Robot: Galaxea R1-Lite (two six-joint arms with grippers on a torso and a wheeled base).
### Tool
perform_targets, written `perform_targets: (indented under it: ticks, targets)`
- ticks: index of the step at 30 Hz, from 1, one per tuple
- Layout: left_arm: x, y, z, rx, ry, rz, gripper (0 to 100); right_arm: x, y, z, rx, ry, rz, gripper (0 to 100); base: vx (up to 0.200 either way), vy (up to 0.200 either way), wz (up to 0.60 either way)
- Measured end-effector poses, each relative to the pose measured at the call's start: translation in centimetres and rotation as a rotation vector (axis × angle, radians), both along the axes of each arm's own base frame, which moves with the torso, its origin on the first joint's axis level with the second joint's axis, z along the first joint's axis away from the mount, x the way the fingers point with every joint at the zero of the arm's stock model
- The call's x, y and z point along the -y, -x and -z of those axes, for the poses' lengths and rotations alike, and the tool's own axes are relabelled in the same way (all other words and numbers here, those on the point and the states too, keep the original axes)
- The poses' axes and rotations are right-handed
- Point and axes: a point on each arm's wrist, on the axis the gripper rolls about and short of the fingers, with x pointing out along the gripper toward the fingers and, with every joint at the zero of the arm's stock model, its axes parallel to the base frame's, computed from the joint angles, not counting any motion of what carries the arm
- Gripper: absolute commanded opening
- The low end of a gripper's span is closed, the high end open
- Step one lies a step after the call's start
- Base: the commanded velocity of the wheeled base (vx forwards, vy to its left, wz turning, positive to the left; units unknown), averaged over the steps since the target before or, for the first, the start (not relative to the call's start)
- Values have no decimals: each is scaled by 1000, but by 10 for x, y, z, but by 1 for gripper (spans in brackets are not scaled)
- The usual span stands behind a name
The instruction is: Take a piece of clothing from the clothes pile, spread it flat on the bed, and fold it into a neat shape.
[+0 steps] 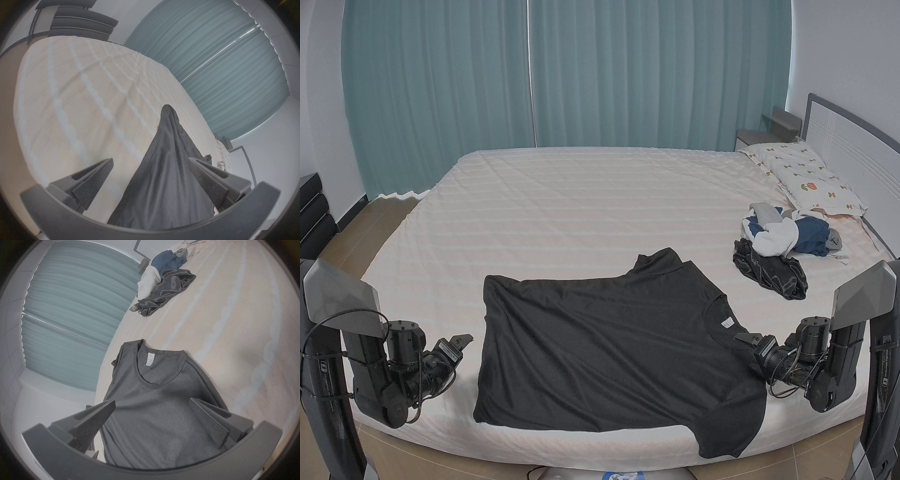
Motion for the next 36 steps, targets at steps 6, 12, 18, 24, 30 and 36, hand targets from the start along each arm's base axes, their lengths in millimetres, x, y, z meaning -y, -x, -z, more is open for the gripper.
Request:
perform_targets:
  ticks: [6,12,18,24,30,36]
  targets:
    - [4,19,4,-50,17,14,100,0,3,0,-12,1,1,100,-200,0,0]
    - [7,20,7,-64,9,29,100,0,4,0,-13,1,-2,100,-67,0,0]
    - [11,22,8,-65,8,54,100,0,4,0,-14,0,-3,100,0,0,0]
    - [29,34,9,-76,-26,147,100,1,6,-1,-19,1,-2,100,0,0,0]
    - [33,39,19,-111,-147,227,100,1,7,-1,-19,1,-2,100,0,0,0]
    - [38,36,27,-120,-168,245,100,0,7,-1,-20,1,-3,100,0,0,0]
